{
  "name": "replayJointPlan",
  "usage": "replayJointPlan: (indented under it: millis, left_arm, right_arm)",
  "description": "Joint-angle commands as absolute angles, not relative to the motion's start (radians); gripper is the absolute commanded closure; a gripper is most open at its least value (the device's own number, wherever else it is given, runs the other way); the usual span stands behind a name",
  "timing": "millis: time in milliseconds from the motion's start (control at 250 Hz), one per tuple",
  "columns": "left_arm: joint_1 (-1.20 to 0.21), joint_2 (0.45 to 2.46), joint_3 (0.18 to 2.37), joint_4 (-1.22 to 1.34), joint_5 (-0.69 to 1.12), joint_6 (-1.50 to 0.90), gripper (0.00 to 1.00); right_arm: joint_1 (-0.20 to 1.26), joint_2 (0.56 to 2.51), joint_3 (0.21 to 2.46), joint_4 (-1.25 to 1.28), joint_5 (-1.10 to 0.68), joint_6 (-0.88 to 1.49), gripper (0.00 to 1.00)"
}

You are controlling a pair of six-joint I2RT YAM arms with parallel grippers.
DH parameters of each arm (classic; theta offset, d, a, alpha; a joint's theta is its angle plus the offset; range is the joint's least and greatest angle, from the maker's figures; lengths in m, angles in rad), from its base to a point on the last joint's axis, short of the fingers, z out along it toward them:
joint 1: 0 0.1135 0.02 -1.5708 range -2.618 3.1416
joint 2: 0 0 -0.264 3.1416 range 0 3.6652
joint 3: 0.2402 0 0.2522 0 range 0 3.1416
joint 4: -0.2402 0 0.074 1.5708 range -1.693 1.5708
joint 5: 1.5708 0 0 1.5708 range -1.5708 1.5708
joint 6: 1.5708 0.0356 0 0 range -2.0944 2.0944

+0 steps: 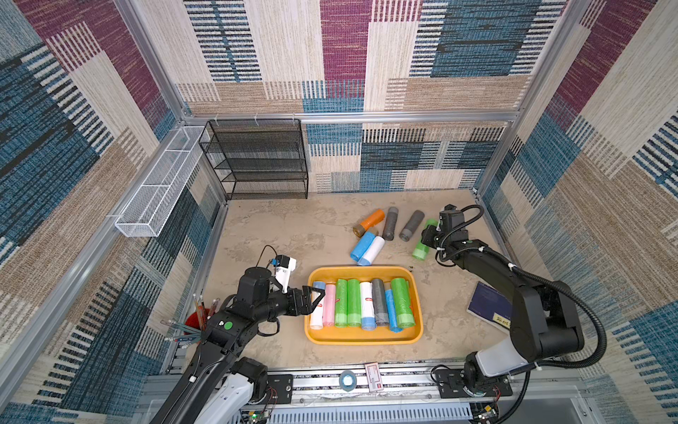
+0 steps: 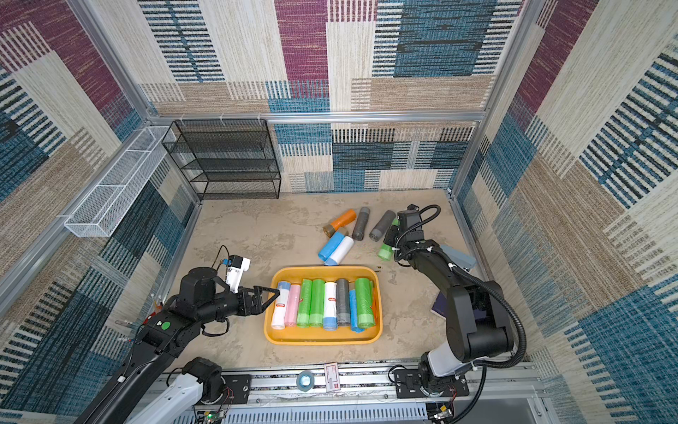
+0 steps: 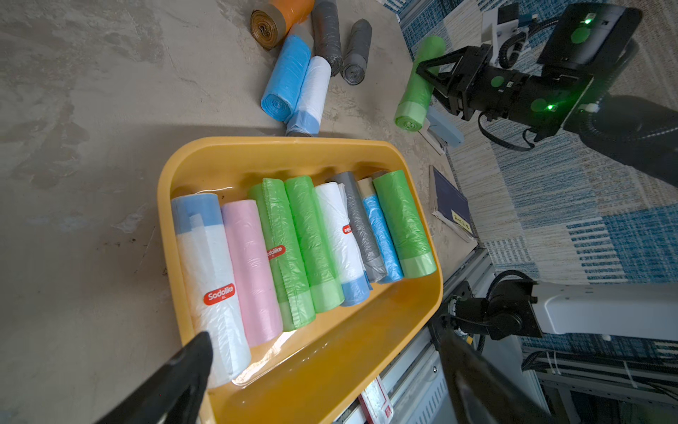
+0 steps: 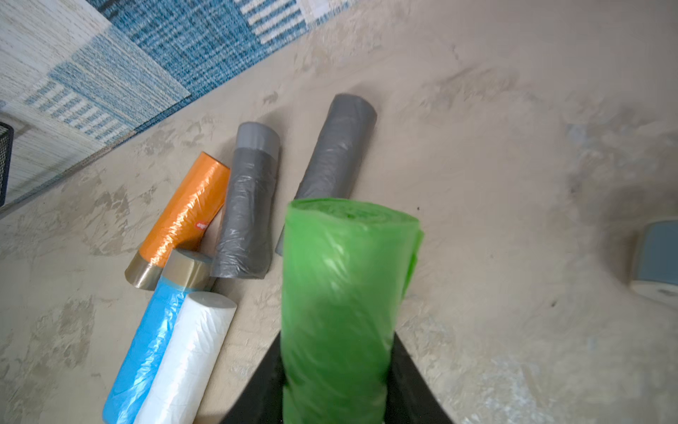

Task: Put the roll of trash bags into the storage box
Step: Pick up the roll of trash bags from the center of the board, then place the roll of trash bags in the storage box.

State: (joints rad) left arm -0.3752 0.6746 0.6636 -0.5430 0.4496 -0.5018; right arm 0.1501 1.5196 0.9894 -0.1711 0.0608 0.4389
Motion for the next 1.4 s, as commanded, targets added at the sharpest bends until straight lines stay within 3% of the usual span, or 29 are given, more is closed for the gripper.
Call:
replayJointPlan:
  millis: [0, 484, 744, 1392]
  left_arm:
    - [-0.373, 0.664, 0.669, -0.537, 0.436, -0.508, 0.03]
    - [-0.353, 0.654, 0.656, -0.509, 0.471, -0.515, 0.04]
    - [-0.348, 0.679, 0.658, -0.509, 0.487, -0.514, 0.04]
    - [-0.347, 0.683, 0.652, -0.479, 0.557, -0.508, 0.02]
  right_arm:
    - [0.149, 1.494, 1.025, -0.167, 0.131, 0.374, 0.62]
    - [0.148, 1.344, 1.074, -0.326, -0.066, 0.296, 0.63]
    - [0.162, 1.308, 1.038, -0.382, -0.314, 0.297, 0.63]
    - [0.332, 1.127, 0.885, -0.421, -0.313, 0.432, 0.62]
